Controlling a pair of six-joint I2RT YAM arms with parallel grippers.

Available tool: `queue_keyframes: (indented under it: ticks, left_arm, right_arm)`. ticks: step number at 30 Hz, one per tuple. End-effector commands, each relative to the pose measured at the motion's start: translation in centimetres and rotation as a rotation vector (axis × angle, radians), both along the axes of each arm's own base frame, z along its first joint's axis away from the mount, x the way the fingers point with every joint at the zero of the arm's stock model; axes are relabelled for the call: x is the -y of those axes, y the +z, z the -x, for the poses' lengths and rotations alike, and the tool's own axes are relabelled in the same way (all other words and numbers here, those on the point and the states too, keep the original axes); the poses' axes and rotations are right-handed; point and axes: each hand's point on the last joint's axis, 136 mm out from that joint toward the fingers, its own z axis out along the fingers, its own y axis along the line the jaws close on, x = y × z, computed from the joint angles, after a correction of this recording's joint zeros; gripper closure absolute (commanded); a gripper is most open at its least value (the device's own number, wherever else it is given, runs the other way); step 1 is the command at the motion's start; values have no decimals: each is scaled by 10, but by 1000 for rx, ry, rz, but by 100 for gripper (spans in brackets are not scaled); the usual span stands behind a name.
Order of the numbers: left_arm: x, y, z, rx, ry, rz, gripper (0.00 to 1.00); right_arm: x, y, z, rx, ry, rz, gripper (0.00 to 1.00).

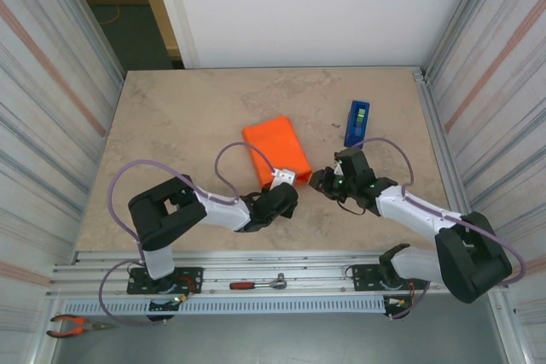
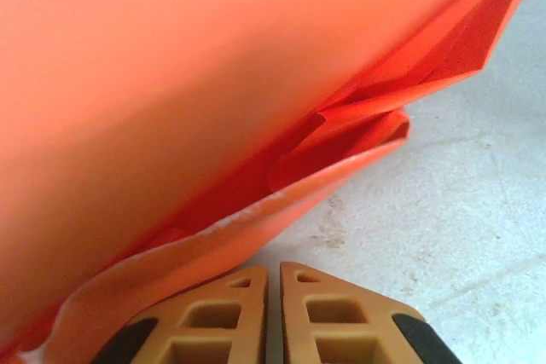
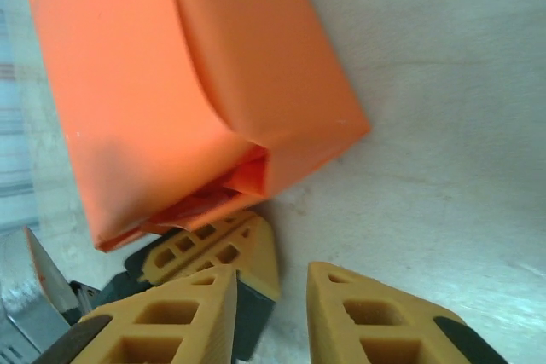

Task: Wrap the gift box in paper

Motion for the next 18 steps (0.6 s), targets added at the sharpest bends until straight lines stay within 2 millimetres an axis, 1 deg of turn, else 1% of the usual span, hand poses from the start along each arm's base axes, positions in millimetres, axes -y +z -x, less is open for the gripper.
queue_keyframes:
  ticks: [1,5,7,10,14,18]
  left_arm:
    - [-1,25,-12,46,42,46,88]
    - [2,34,-12,54,29,68,87]
    - [6,39,-11,60,11,75,87]
    - [10,45,-13,66,-6,74,87]
    - [10,46,-14,62,-15,70,87]
    - [9,49,-14,61,-22,76,87]
  right_arm:
    - [10,-14,12,-27,3,9,82]
    - [5,-29,16,-32,27,-8,100]
    - [-1,-34,17,-24,45,-13,100]
    - [-15,-35,17,3,80,-11,100]
    - [-35,-36,15,36,114,-6,100]
    - [-51,-43,11,49,126,-7,100]
